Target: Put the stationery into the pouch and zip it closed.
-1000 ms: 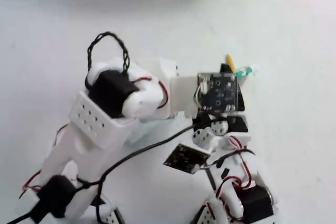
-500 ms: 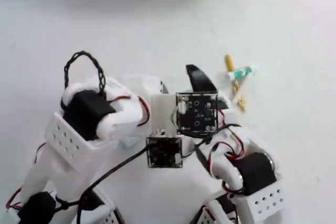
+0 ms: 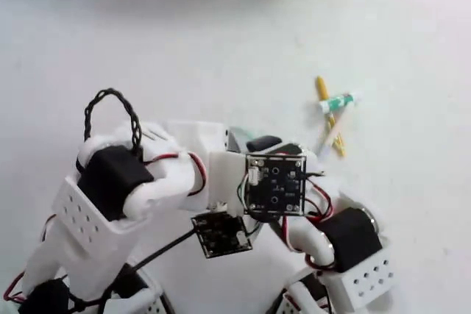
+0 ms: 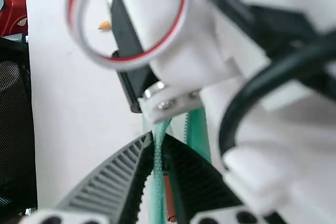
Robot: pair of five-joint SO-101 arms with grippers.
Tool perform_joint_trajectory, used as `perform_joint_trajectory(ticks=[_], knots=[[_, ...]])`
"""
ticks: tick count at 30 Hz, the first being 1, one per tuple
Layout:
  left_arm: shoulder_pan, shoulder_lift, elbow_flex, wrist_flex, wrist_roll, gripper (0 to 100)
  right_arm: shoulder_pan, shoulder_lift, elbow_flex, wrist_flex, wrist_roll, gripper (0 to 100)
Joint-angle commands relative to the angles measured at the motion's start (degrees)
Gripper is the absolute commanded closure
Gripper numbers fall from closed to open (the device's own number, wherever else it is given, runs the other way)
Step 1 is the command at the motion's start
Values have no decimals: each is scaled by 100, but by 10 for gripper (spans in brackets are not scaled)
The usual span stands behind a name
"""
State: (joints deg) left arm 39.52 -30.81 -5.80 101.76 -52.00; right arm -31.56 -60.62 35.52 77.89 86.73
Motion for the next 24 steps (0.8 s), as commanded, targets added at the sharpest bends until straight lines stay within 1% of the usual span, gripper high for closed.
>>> perform_joint_trajectory(ticks=[1,3,8,12,16,19,21,24], knots=[[-444,154,-70,-440,0,976,-22,-374,202,13,44,985],[-602,207,-70,-554,229,955,-13,-488,484,-259,44,980],[-848,198,-141,-800,844,804,303,-532,1187,-1147,44,981],[-1174,110,-659,-1046,1187,793,523,-532,1530,-1736,0,981],[-1464,66,-1582,-1160,1292,777,523,-532,1547,-2176,-712,981],[-1859,48,-2110,-1064,1275,778,523,-532,1538,-2545,-1301,981],[-2229,40,-2347,-800,1248,778,523,-532,1538,-2703,-1679,981],[-2633,31,-2462,-290,976,779,523,-523,1538,-2897,-2075,981]])
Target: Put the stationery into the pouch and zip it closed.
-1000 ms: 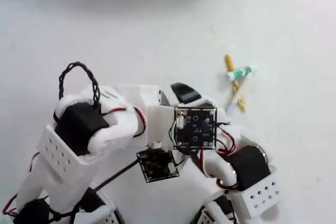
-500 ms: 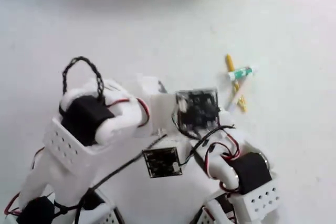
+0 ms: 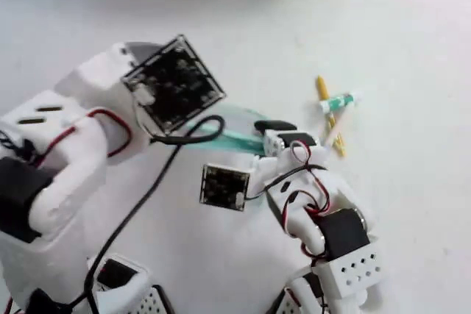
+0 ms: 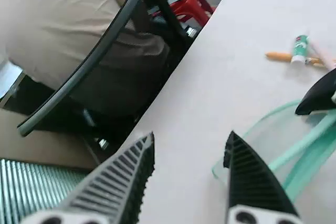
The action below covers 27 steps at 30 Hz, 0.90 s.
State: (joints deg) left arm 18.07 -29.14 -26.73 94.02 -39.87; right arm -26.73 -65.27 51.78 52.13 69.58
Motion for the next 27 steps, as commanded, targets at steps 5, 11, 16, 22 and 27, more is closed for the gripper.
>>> perform_joint_trajectory(ticks=[5,11,16,22,27], knots=[[-954,-971,35,818,-914,820,48,-31,-281,-338,-633,981],[-1059,-3020,2576,105,-730,792,48,523,-1187,523,-809,981],[-1077,-4998,4826,-1275,695,791,13,989,-1829,1033,-1222,981],[-1613,-6624,7798,-2769,1749,789,31,1314,-2171,1464,-1240,981],[-1622,-7582,9363,-3051,1802,788,-22,1587,-2593,1965,-958,981]])
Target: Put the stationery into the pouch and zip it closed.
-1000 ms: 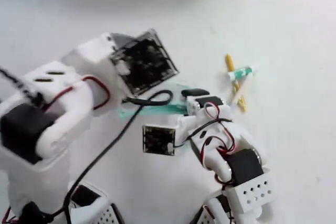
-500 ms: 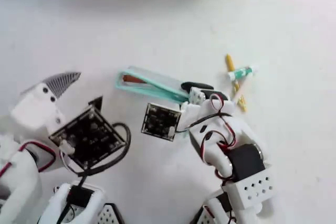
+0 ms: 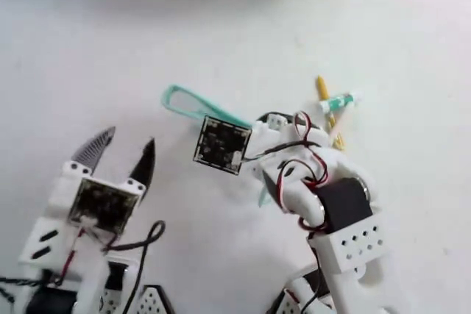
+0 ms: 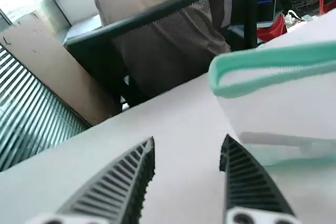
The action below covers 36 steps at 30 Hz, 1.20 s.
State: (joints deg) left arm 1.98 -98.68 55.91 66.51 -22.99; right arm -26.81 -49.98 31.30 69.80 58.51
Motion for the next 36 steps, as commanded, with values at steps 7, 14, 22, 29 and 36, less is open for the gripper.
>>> perform_joint_trajectory(ticks=[7,14,22,29,36], knots=[[374,-593,1653,-220,114,788,-769,338,-1582,1147,686,981],[1253,-593,1380,18,105,743,-866,646,-2171,1543,1108,981],[1393,-593,1371,44,105,742,-875,207,-3297,2862,1978,981],[1947,-593,844,211,440,741,-884,180,-3086,2862,1969,981],[2396,-593,501,193,668,744,-892,145,-3059,2862,1978,981]])
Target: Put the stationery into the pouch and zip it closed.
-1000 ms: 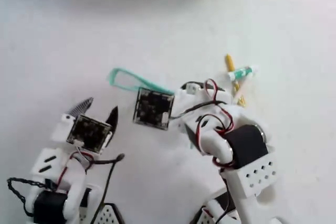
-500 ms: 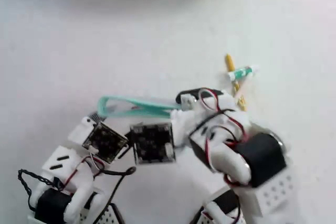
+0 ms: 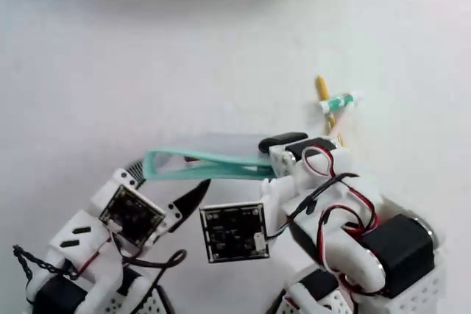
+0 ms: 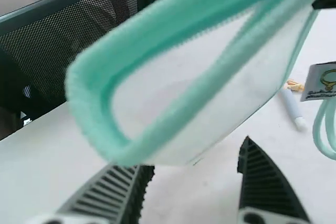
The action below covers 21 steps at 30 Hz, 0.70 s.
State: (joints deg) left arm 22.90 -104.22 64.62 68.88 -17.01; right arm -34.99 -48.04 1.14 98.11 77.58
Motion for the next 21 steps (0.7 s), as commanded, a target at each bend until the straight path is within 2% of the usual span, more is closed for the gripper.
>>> perform_joint_trajectory(ticks=[1,10,15,21], knots=[[312,-40,-369,-70,70,744,-75,-48,-53,31,88,981],[347,-40,-387,-431,334,744,-760,-418,-9,40,62,981],[602,-40,-703,-448,343,744,-796,-418,62,40,53,981],[576,-40,-1029,-484,334,744,-804,-462,141,40,-26,981]])
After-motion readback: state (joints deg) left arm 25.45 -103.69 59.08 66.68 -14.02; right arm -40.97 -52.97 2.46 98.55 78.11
